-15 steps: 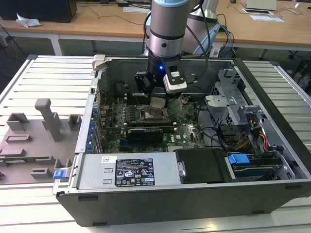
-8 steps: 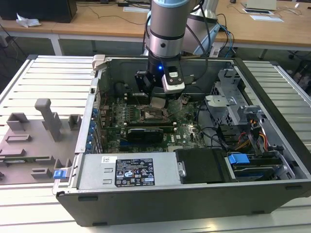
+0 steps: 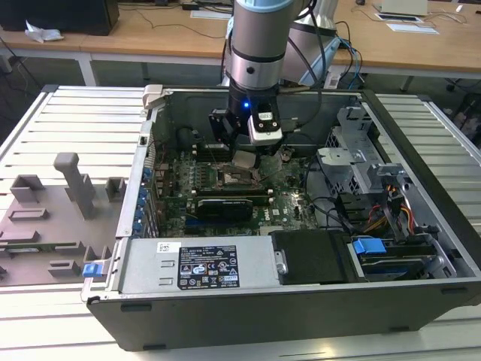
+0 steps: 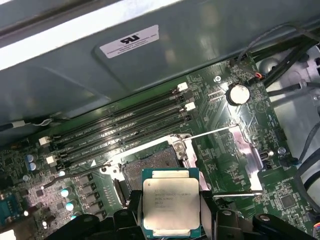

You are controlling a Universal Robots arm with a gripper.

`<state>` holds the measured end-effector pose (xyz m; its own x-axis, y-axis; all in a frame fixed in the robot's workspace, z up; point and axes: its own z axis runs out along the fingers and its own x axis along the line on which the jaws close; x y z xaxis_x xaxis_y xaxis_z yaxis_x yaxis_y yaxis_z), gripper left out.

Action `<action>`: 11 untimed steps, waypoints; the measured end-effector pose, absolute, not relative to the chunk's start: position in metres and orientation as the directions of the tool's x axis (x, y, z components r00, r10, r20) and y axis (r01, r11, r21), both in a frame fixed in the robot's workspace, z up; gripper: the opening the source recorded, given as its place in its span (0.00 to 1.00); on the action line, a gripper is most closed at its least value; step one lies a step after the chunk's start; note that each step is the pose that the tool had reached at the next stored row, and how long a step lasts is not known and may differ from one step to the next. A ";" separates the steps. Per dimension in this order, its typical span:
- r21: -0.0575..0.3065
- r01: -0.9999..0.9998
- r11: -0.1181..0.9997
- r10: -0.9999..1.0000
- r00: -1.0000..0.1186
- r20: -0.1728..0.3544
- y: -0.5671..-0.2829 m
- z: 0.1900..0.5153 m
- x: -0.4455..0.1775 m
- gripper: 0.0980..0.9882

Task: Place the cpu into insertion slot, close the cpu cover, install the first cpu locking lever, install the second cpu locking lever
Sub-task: 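Place the cpu into insertion slot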

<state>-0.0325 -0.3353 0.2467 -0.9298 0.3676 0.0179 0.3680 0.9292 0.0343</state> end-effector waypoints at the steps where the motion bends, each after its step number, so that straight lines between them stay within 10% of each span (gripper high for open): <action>1: 0.034 0.378 0.925 0.378 -0.926 0.018 -0.335 0.247 -0.032 0.50; 11: 0.034 0.449 0.893 0.449 -0.893 0.018 -0.335 0.246 -0.032 0.50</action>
<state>-0.0325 -0.3353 0.2458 -0.8934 0.4489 0.0179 0.4493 0.8927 0.0343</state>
